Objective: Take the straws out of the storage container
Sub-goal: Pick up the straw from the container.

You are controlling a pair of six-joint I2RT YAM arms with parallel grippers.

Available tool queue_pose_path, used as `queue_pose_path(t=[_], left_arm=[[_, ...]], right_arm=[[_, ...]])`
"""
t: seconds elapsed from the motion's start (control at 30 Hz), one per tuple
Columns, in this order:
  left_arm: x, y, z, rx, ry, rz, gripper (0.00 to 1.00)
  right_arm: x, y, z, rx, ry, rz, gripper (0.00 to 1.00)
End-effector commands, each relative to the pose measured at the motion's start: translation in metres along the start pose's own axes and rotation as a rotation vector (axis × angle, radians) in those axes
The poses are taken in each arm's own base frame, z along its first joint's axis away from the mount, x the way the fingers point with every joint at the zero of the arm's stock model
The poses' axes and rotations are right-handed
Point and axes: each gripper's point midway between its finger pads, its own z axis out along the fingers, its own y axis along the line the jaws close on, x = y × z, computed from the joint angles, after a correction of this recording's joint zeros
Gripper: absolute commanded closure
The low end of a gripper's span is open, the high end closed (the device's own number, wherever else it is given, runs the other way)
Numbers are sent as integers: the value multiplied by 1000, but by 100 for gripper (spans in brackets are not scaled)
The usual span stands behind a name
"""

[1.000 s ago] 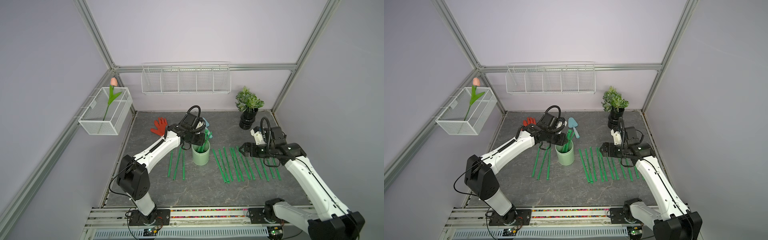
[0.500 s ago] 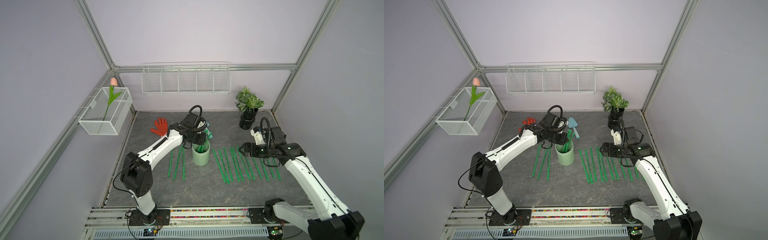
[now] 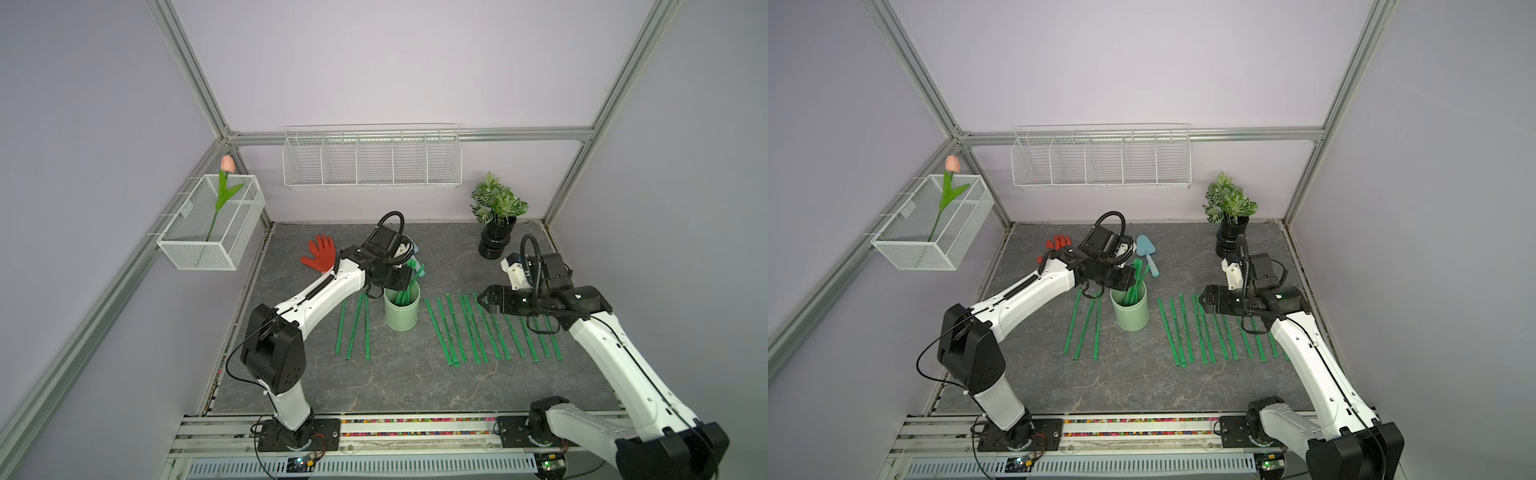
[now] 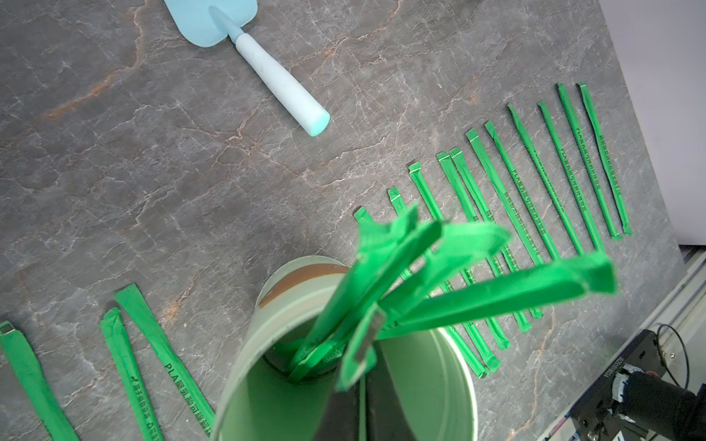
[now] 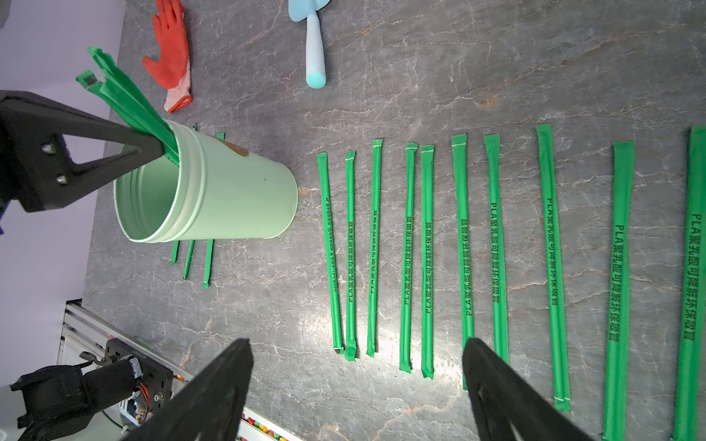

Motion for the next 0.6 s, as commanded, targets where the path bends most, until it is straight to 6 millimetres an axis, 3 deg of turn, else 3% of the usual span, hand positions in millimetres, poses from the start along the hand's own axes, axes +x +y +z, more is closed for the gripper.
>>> queue_pose_path(t=[0.0,0.3,0.57], left_arm=[[-8,-7,-25,-4,-31,25,94],[-15,-13,-73,-25,-95,46,96],[-33,-14,-127,-74,-238,70,98]], right_arm=[[-1,2,-1,-6,3,2,11],[-5,7,-4,-22,-14,4,11],[-7,9,-6,-31,-22,-2,11]])
